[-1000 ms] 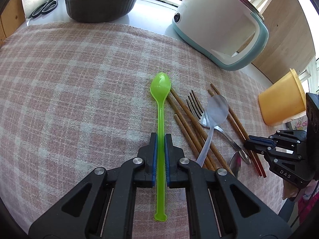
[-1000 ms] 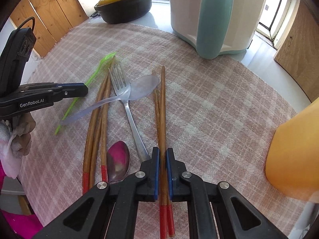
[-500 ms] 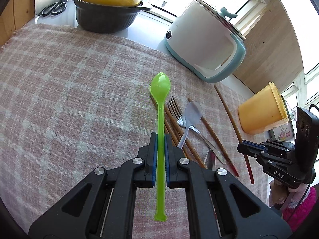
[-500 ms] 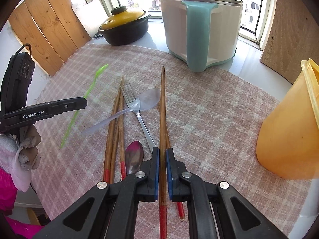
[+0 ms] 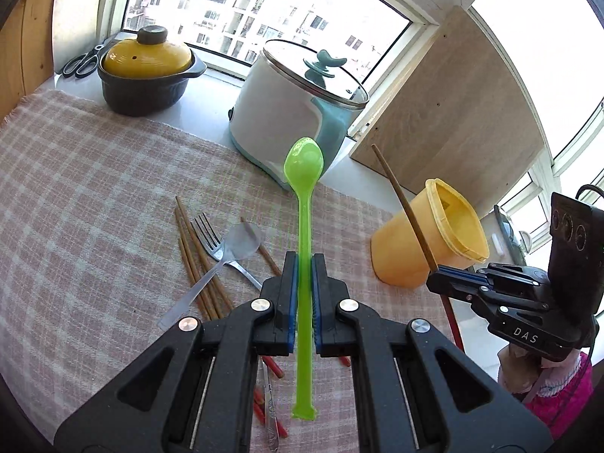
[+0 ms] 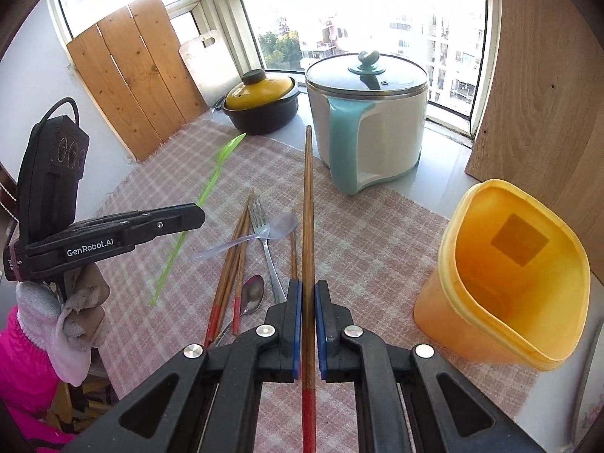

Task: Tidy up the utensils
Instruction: 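Carry the green spoon and chopstick in both tools to the yellow container, then open both tools to drop the green spoon and chopstick into the container, then grasp the clear plastic spoon with the left tool while the right tool grasps a chopstick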

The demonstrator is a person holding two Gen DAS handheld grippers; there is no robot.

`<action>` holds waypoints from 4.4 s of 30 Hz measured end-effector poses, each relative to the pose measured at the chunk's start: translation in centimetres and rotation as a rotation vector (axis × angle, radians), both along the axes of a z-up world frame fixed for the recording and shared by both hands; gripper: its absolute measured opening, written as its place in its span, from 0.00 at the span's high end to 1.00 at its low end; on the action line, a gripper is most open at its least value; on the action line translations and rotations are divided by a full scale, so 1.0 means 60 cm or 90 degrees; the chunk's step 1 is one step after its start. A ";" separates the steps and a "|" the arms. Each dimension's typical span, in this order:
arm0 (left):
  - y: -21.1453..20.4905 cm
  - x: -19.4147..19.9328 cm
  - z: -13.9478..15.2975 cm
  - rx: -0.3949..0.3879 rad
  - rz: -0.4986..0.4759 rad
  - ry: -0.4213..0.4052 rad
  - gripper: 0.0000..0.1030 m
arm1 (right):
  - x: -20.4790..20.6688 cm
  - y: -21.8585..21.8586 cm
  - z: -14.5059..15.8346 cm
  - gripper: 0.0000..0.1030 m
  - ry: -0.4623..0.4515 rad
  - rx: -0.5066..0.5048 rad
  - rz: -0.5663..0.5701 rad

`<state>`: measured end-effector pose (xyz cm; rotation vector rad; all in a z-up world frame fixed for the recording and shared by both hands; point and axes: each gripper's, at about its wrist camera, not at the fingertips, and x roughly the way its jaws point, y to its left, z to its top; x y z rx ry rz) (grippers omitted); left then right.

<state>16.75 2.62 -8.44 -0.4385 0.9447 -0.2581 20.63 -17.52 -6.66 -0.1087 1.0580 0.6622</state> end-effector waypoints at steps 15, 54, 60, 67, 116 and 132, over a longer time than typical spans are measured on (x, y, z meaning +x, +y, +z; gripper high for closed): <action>-0.168 0.074 0.097 -0.017 0.002 -0.075 0.96 | 0.071 -0.117 0.077 0.96 -0.067 0.001 -0.005; -0.353 0.168 0.040 0.047 0.024 -0.111 0.96 | 0.175 -0.217 -0.013 0.96 -0.072 0.039 -0.082; -0.355 0.163 0.034 0.048 0.015 -0.100 0.96 | 0.168 -0.221 -0.013 0.96 -0.072 0.036 -0.080; -0.351 0.164 0.041 0.036 0.009 -0.097 0.96 | 0.165 -0.225 -0.009 0.96 -0.070 0.043 -0.082; -0.002 0.018 -0.007 0.200 -0.030 0.005 0.59 | -0.024 -0.074 0.034 0.01 -0.152 0.021 -0.070; 0.028 0.059 -0.120 0.217 -0.139 0.089 0.74 | -0.006 0.077 -0.035 0.17 -0.101 -0.069 -0.003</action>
